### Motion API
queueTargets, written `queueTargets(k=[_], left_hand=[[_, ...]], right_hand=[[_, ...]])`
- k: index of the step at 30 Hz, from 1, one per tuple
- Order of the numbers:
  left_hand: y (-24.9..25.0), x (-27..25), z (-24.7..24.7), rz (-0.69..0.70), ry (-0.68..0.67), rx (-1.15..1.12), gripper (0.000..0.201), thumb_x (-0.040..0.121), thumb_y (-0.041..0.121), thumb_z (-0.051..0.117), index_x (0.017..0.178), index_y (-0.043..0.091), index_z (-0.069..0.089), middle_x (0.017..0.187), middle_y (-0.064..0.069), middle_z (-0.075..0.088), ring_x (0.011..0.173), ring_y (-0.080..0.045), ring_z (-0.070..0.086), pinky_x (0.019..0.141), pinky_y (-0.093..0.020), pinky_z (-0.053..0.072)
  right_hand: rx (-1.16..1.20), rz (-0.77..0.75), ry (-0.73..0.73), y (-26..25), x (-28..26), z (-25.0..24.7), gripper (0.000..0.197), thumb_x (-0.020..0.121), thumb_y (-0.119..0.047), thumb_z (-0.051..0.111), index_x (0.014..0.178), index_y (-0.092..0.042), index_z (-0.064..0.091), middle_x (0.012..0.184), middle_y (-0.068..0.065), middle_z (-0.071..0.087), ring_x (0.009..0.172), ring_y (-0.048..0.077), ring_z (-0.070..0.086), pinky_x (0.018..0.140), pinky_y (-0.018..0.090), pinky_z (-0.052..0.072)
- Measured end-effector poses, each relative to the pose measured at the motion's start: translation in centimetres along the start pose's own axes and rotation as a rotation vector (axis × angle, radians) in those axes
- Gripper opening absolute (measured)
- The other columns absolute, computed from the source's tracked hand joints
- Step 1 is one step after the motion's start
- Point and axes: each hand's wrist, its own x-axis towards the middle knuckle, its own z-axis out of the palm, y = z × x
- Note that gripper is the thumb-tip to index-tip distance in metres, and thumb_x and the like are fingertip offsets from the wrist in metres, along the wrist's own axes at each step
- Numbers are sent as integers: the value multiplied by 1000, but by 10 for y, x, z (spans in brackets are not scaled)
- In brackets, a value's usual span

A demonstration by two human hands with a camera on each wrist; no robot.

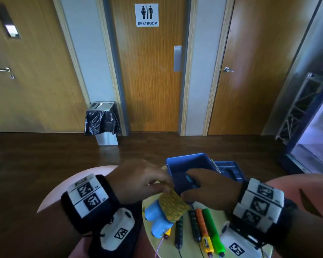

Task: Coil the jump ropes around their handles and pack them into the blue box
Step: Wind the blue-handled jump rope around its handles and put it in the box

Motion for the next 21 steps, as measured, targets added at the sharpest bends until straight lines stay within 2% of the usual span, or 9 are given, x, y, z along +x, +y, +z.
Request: queueTargets(k=[4, 6, 8, 9, 11, 14, 16, 18, 21], left_hand=[[-7, 0, -2, 45, 73, -103, 23, 95, 56, 51, 108, 41, 64, 96, 35, 62, 87, 21, 53, 73, -19, 47], [-7, -1, 1, 43, 99, -164, 26, 96, 54, 51, 105, 36, 67, 89, 41, 58, 87, 20, 55, 73, -18, 46], [-7, 0, 3, 39, 110, -251, 28, 95, 52, 52, 103, 32, 70, 91, 33, 64, 89, 12, 61, 74, -21, 48], [-7, 0, 4, 39, 114, -289, 29, 95, 51, 52, 102, 30, 70, 92, 27, 67, 88, 8, 63, 74, -21, 49], [-6, 1, 5, 47, 125, -346, 26, 95, 46, 54, 100, 28, 72, 91, 25, 68, 86, 6, 64, 74, -16, 47], [-5, 2, 6, 40, 142, -381, 24, 95, 36, 56, 98, 19, 74, 88, 30, 65, 84, 9, 62, 74, -7, 41], [-2, 3, 4, 64, 162, -331, 22, 96, 37, 55, 97, 22, 72, 93, 23, 67, 86, 11, 60, 75, -6, 40], [0, 4, -1, 116, 196, -215, 20, 98, 42, 51, 96, 29, 66, 97, 18, 63, 87, 18, 53, 75, -4, 37], [1, 7, -10, 158, 257, -32, 23, 100, 49, 44, 98, 34, 61, 95, 17, 61, 85, 20, 45, 72, -11, 38]], right_hand=[[172, -47, -111, -4, 0, -15, 24, 90, -25, 70, 72, -26, 54, 58, -15, 54, 53, -5, 49, 54, 13, 35], [249, -54, -213, -8, -4, -23, 23, 93, -18, 65, 72, -23, 56, 50, -17, 53, 46, -3, 47, 48, 11, 33], [383, -31, -314, -9, -6, -27, 18, 93, -18, 64, 76, -14, 59, 46, -10, 46, 39, 4, 38, 43, 20, 28], [454, -7, -343, -8, -5, -28, 16, 90, -21, 65, 84, -6, 61, 49, -6, 42, 40, 9, 33, 42, 23, 24], [590, 41, -375, -4, -4, -26, 40, 80, -28, 67, 104, 2, 60, 59, 7, 39, 46, 21, 28, 48, 26, 17], [746, 62, -413, -2, -5, -17, 67, 70, -41, 82, 114, 3, 57, 95, 20, 42, 72, 38, 28, 65, 47, 9], [755, 76, -411, 2, -4, -13, 70, 70, -41, 81, 116, 5, 55, 94, 30, 40, 72, 37, 14, 65, 46, 5], [754, 95, -399, -1, -6, -16, 68, 72, -41, 79, 116, 5, 56, 90, 37, 38, 70, 36, 12, 63, 42, 6], [756, 88, -431, -2, -6, -22, 52, 71, -40, 76, 104, -2, 64, 81, 22, 36, 56, 22, 21, 57, 35, 10]])
